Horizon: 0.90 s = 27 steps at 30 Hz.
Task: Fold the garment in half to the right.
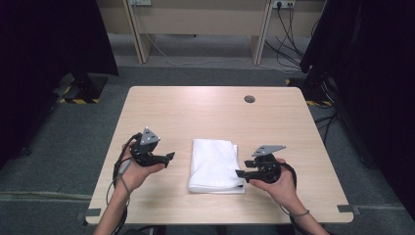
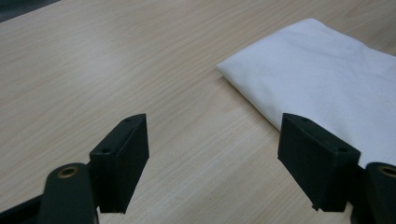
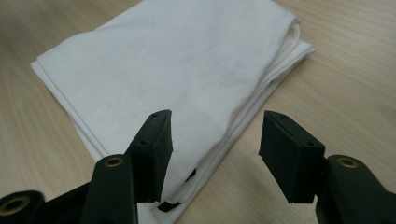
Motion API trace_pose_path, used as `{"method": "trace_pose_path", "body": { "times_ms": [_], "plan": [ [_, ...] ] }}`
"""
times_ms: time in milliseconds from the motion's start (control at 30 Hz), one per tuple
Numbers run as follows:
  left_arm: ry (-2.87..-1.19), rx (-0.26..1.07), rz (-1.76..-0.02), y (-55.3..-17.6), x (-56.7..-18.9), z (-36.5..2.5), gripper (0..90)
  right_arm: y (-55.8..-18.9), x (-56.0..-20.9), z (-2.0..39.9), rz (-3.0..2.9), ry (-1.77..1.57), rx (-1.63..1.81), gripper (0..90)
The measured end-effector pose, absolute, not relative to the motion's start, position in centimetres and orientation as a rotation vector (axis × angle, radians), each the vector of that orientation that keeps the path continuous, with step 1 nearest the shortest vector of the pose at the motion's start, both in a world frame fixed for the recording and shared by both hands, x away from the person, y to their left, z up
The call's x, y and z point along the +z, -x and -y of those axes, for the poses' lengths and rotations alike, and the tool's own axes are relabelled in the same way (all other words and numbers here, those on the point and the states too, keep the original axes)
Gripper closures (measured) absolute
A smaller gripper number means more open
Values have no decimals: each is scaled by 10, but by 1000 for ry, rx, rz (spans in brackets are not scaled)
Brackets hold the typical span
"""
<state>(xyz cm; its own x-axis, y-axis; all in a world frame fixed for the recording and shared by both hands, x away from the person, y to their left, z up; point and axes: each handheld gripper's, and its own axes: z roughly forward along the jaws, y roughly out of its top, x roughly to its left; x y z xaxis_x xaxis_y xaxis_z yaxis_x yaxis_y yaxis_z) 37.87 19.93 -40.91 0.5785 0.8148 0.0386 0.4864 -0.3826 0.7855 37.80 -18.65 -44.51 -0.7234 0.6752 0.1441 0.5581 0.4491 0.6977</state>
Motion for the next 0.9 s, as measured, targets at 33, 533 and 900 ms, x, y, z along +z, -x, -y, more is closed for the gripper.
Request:
{"method": "trace_pose_path", "body": {
  "times_ms": [33,533,900],
  "plan": [
    [-2046,555,-1033,-378,-409,-199,238,-378,-444,188,-2536,-1093,1138,436],
    [-1956,585,-1013,-364,-409,-201,206,-376,-435,216,-2480,-1140,1152,393],
    [-1926,598,-1008,-356,-413,-204,202,-371,-434,239,-2432,-1187,1165,368]
  ]
}}
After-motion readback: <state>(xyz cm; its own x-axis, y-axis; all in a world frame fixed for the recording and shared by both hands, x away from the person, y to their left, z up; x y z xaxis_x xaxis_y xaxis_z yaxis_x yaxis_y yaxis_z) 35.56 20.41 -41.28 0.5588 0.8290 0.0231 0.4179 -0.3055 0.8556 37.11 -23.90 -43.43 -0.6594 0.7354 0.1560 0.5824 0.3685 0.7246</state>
